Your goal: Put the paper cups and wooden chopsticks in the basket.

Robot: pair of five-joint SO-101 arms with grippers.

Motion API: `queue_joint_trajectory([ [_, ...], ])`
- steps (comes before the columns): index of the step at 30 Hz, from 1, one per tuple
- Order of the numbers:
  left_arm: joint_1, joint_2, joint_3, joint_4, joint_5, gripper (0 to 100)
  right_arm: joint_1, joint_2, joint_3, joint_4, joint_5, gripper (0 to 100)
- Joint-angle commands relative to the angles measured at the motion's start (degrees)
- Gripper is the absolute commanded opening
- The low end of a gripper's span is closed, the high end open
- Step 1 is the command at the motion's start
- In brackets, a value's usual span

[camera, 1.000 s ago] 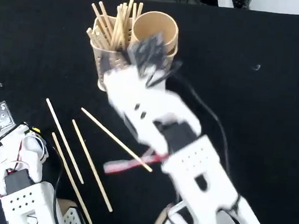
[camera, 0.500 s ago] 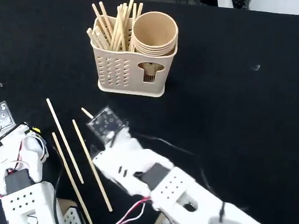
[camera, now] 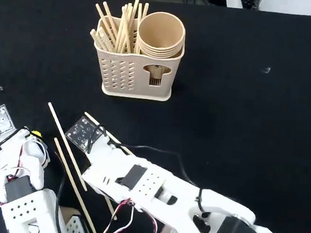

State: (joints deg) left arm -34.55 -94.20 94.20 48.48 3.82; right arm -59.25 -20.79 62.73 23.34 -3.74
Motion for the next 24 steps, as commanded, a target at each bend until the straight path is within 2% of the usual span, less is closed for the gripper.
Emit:
queue_joint_trajectory([
  [1, 0.22, -0.53, -1.80, -1.14, 0.18, 12, -0.79, 1.98, -3.03, -0.26, -0.53, 33.8],
  [3, 0.22, -0.53, -1.80, -1.14, 0.18, 12, -0.88, 4.53, -4.09, -0.79, -0.35, 36.8],
  [6, 0.22, -0.53, -1.80, -1.14, 0.18, 12, -0.70, 9.45, -6.73, -0.79, -0.09, 36.0],
  [13, 0.22, -0.53, -1.80, -1.14, 0.18, 12, -0.62, 16.48, -15.25, 7.82, 0.26, 31.6],
  [16, 0.22, -0.53, -1.80, -1.14, 0.18, 12, -0.62, 17.10, -15.78, 8.44, 5.54, 23.0],
  [20, 0.22, -0.53, -1.80, -1.14, 0.18, 12, -0.53, 17.10, -15.78, 8.44, 10.20, 0.7],
  [22, 0.22, -0.53, -1.80, -1.14, 0.18, 12, -0.53, 17.10, -15.78, 8.79, 10.90, 3.4],
  [24, 0.22, -0.53, -1.80, -1.14, 0.18, 12, 0.53, 17.01, -15.87, 8.79, 10.90, 0.9],
])
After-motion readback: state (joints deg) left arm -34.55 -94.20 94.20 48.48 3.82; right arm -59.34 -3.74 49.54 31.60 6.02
